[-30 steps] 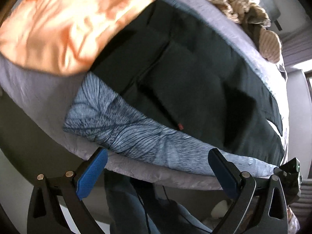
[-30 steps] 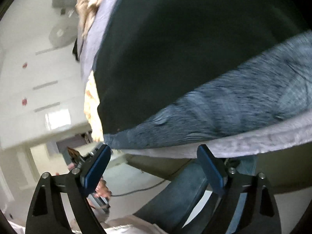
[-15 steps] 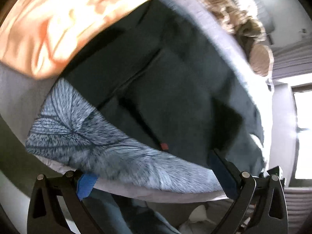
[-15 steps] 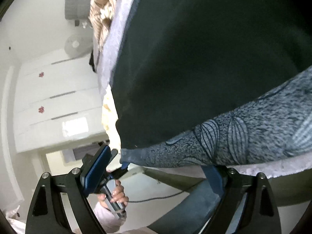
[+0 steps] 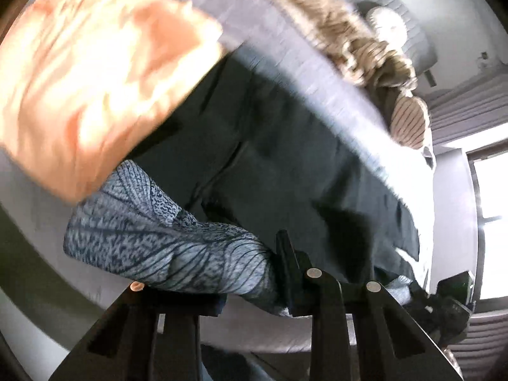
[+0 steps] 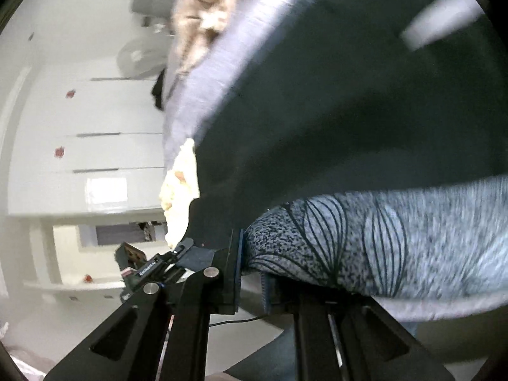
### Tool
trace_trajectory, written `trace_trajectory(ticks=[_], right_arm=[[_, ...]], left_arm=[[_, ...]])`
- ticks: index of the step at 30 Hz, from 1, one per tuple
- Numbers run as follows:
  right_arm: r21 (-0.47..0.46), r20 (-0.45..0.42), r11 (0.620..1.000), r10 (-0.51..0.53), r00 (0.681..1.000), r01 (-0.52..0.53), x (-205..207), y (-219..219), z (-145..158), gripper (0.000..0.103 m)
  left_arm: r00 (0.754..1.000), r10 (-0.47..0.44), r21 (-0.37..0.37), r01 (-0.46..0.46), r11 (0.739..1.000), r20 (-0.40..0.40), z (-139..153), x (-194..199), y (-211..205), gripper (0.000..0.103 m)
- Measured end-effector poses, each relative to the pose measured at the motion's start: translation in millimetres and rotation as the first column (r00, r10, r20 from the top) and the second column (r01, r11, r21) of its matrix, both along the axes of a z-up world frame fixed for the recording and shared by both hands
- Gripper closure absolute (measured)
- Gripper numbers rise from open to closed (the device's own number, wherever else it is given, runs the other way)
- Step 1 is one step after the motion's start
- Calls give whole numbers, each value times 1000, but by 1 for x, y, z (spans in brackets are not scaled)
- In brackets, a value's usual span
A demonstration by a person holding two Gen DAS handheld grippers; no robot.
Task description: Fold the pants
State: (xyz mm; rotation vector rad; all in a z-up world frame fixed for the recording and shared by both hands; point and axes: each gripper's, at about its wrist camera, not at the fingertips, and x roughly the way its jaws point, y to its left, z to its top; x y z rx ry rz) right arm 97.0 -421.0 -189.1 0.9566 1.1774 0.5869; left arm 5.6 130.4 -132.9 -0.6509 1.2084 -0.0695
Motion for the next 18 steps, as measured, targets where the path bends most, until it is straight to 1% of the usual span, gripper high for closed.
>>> trace_trajectory(ticks=[2, 4, 7, 8, 9, 10, 11, 12, 13, 14, 15, 16, 17, 18], right_arm=[[-17, 46, 1000, 10, 999, -9, 23, -10, 20, 92], [-42, 81, 999, 15, 997, -12, 48, -22, 34, 92], [-71, 111, 997, 23, 994, -15, 83, -25, 57, 92], [-90, 122, 996, 33, 992, -22, 102, -30, 64, 92], [-107, 124, 994, 41, 991, -27, 115, -28, 65, 92], [-125, 121, 992, 50, 991, -35, 128, -13, 63, 92], [-142, 115, 989, 57, 992, -40, 135, 18, 64, 92], [-164, 115, 985, 65, 991, -45, 149, 32, 58, 92], [-187, 108, 981, 69, 992, -48, 170, 31, 54, 92], [-203, 89, 978, 64, 994, -45, 178, 45, 37, 89], [-216, 68, 975, 60, 996, -44, 169, 73, 14, 86], [-256, 19, 966, 46, 999, -40, 182, 75, -3, 86], [-281, -18, 959, 40, 999, -43, 185, 91, -21, 84], [-311, -69, 949, 31, 997, -51, 190, 94, -35, 83]], left_arm=[[999, -13, 1, 13, 1000, 44, 12, 19, 1, 75], [996, -36, 6, 36, 999, 82, 20, 48, 0, 74], [992, -62, 44, 57, 997, 106, 18, 92, -4, 74], [992, -63, 57, 57, 997, 114, 15, 108, -5, 74], [991, -60, 71, 52, 996, 116, 11, 128, -7, 74], [992, -57, 82, 47, 996, 116, 6, 141, -7, 74], [992, -54, 101, 42, 994, 116, -1, 160, -6, 71], [992, -51, 128, 37, 991, 112, -8, 171, -5, 66], [993, -44, 169, 26, 985, 107, -15, 180, -4, 48], [994, -26, 218, 3, 976, 105, -24, 193, -2, 32], [995, -15, 244, -10, 970, 102, -29, 200, -1, 28], [996, -11, 267, -14, 964, 90, -37, 206, 2, 27], [998, -12, 278, -7, 961, 64, -43, 212, 5, 27], [999, -8, 283, -2, 959, 35, -48, 215, 10, 27]])
